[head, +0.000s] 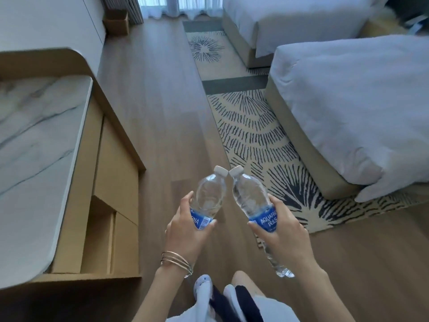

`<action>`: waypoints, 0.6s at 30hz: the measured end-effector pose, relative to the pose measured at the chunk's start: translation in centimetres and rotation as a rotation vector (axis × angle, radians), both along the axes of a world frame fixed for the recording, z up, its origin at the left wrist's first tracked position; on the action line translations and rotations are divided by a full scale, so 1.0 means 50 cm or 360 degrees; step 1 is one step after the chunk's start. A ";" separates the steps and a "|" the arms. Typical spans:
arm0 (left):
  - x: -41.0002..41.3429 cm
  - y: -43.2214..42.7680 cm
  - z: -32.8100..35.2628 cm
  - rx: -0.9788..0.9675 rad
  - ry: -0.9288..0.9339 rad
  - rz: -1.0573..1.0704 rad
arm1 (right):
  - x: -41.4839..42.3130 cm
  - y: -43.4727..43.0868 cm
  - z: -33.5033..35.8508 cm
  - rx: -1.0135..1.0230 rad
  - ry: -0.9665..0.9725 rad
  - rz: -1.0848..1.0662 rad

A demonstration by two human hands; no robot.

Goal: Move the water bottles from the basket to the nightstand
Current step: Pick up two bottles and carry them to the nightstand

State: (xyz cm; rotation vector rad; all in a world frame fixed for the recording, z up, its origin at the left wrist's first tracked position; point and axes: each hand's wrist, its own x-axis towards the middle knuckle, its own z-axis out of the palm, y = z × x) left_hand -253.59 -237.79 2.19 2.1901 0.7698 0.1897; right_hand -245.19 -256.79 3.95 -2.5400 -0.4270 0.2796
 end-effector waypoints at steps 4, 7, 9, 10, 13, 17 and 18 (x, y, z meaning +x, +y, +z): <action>0.101 0.046 -0.021 -0.0017 0.0050 -0.0011 | 0.109 0.052 -0.021 -0.0015 0.0091 -0.0023; 0.199 0.073 -0.042 -0.0013 0.0078 -0.0029 | 0.213 0.086 -0.048 -0.0003 0.0107 -0.0010; 0.285 0.093 -0.053 -0.0009 0.0101 -0.0049 | 0.295 0.109 -0.059 0.0009 0.0134 -0.0026; 0.333 0.103 -0.055 -0.0012 0.0108 -0.0058 | 0.340 0.119 -0.061 0.0017 0.0140 -0.0040; 0.495 0.133 -0.047 -0.0010 0.0084 -0.0089 | 0.490 0.152 -0.052 0.0073 0.0102 -0.0075; 0.696 0.170 -0.014 0.0014 0.0012 -0.0056 | 0.695 0.189 -0.008 0.0024 0.0018 -0.0060; 0.739 0.178 -0.008 0.0013 -0.0009 -0.0048 | 0.741 0.198 0.001 0.0014 0.0001 -0.0050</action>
